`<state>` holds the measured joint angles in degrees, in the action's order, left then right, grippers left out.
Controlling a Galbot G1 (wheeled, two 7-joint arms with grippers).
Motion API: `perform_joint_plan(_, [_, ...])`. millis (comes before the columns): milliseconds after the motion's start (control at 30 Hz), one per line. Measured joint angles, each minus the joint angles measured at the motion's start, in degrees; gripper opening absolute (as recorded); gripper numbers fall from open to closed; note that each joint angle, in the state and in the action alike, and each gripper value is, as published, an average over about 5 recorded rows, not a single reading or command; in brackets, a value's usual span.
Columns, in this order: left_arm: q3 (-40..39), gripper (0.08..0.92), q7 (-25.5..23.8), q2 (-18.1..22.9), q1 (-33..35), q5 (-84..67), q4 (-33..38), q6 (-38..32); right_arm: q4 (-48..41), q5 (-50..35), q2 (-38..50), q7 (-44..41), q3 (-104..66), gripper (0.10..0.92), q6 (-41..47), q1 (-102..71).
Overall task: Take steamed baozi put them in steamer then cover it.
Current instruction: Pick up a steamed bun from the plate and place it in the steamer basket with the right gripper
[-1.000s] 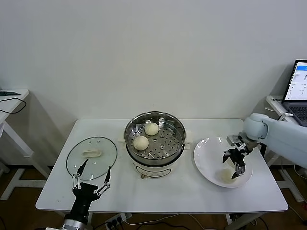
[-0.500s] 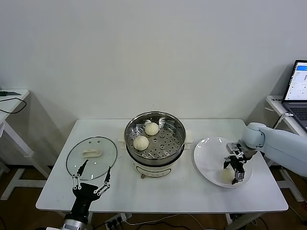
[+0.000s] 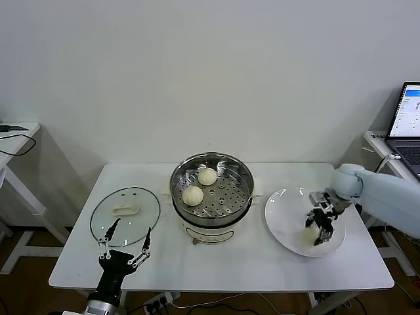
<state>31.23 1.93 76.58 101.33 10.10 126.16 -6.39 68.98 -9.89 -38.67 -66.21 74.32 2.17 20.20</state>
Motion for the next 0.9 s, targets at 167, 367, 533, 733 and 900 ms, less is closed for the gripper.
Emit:
perform_joint_plan(167, [-0.32,0.823,0.01,-0.12,-0.15,-0.02,0.03,0.04,2.87,0.48,-2.81,-1.21,1.41,0.660,-5.44,8.60])
perform_joint_plan(367, [-0.67,0.823,0.05,-0.15,-0.08,-0.02,0.08,-0.02,5.90,2.54,-8.74,-1.31,1.27,0.663,-14.17,17.12])
perform_joint_plan(533, [-0.69,0.823,0.07,-0.17,0.08,-0.02,0.29,-0.20,7.92,6.55,-14.13,0.07,0.61,0.674,-22.11,20.38])
perform_joint_plan(733, [-0.31,0.823,0.11,-0.18,0.11,-0.06,0.33,-0.45,10.52,12.66,-18.91,3.20,0.66,0.674,-30.77,20.99])
perform_joint_plan(900, [0.09,0.823,0.27,-0.05,-0.07,-0.10,0.39,-0.51,12.08,18.85,-21.02,6.55,0.78,0.681,-37.07,19.35])
